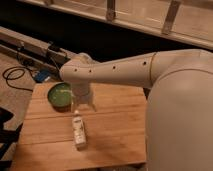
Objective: Place the bottle in the ceramic bowl
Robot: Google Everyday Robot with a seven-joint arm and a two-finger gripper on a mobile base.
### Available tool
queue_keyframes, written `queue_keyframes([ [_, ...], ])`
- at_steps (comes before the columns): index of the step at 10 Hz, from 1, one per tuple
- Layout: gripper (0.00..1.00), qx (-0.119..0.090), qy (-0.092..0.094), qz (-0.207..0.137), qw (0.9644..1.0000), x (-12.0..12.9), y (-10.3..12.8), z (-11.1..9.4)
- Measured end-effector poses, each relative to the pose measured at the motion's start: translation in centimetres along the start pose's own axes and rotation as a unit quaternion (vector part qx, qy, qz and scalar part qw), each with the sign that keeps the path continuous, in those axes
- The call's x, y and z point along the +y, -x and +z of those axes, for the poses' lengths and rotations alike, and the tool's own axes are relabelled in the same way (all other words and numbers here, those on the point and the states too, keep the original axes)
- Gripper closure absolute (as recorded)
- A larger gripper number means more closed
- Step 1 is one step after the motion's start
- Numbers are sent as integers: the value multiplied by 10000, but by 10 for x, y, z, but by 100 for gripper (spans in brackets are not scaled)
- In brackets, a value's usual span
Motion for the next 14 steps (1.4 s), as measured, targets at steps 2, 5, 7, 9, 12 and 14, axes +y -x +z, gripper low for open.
queue_keyframes([
  [2,35,1,1,0,10000,0,0,0],
  [5,35,1,1,-1,10000,0,0,0],
  [7,35,2,0,-1,10000,0,0,0],
  [9,35,1,1,-1,10000,0,0,0],
  [12,35,1,1,-1,10000,0,0,0],
  [14,35,1,1,-1,10000,0,0,0],
])
